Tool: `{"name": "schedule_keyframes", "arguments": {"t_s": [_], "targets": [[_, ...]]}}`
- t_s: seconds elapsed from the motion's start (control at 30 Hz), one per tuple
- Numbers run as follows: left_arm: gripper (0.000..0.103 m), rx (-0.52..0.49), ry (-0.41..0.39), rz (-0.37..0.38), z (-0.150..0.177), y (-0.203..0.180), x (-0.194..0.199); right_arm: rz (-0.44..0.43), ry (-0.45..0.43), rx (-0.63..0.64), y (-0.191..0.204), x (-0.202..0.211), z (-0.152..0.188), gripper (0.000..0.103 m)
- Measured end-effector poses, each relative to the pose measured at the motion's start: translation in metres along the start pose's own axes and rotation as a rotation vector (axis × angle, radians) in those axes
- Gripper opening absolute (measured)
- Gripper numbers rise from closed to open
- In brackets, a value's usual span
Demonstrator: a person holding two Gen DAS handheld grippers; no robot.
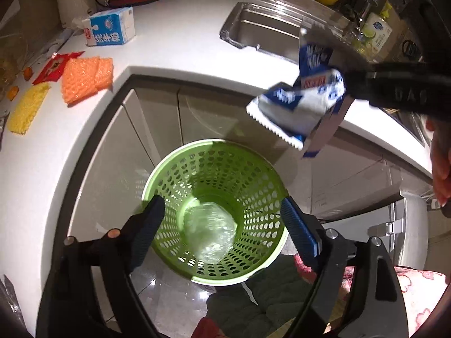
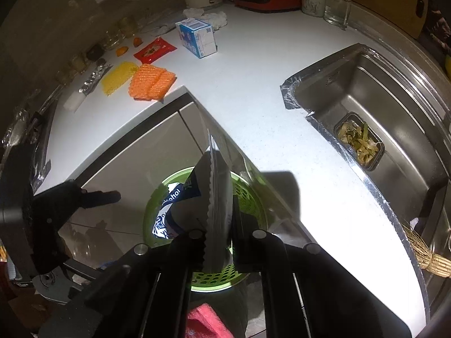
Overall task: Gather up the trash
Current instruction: 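Carry both items over the green basket and open both grippers to drop them, then grasp the orange foam mesh net with the right gripper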
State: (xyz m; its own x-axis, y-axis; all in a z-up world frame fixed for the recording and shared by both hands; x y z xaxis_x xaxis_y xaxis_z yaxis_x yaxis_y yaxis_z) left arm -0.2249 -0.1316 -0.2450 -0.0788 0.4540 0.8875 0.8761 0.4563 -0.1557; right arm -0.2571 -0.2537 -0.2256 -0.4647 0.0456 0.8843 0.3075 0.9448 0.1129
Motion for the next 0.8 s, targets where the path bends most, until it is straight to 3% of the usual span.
{"name": "schedule_keyframes", "arguments": {"t_s": [0.27, 0.3, 0.37, 0.4, 0.43, 0.8], "targets": [[0.091, 0.184, -0.127, -0.122, -0.023, 0.052, 0.06, -0.095, 0.042, 0.108, 0.015, -0.016, 0.006, 0.01], [0.091, 0.205, -0.137, -0.144, -0.024, 0.059, 0.066, -0.105, 0.054, 0.124, 0.017, -0.02, 0.009, 0.018], [0.091, 0.253, -0.156, -0.193, -0.025, 0.075, 0.078, -0.115, 0.078, 0.151, 0.021, -0.03, 0.015, 0.045], [0.091, 0.274, -0.164, -0.215, -0.025, 0.081, 0.083, -0.116, 0.093, 0.166, 0.022, -0.035, 0.019, 0.065], [0.091, 0.295, -0.172, -0.233, -0.025, 0.087, 0.085, -0.118, 0.096, 0.176, 0.023, -0.038, 0.02, 0.073], [0.091, 0.475, -0.226, -0.376, -0.023, 0.124, 0.108, -0.17, 0.016, 0.233, 0.02, -0.031, -0.014, 0.092]]}}
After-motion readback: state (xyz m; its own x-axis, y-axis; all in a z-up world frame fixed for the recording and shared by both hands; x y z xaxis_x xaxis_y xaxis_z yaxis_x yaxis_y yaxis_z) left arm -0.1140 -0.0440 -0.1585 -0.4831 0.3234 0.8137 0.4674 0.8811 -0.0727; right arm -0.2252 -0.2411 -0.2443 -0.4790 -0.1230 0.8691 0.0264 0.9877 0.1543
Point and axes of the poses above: each gripper's, at about its wrist camera, not at the fingertips, and x roughly against the way its jaws point, y to its left, z to its underside, the point moved 6 cm from there along -x, roughly the way its jaws point, and after that the axes turned 4 degrees about x, right-handed, at the moved point
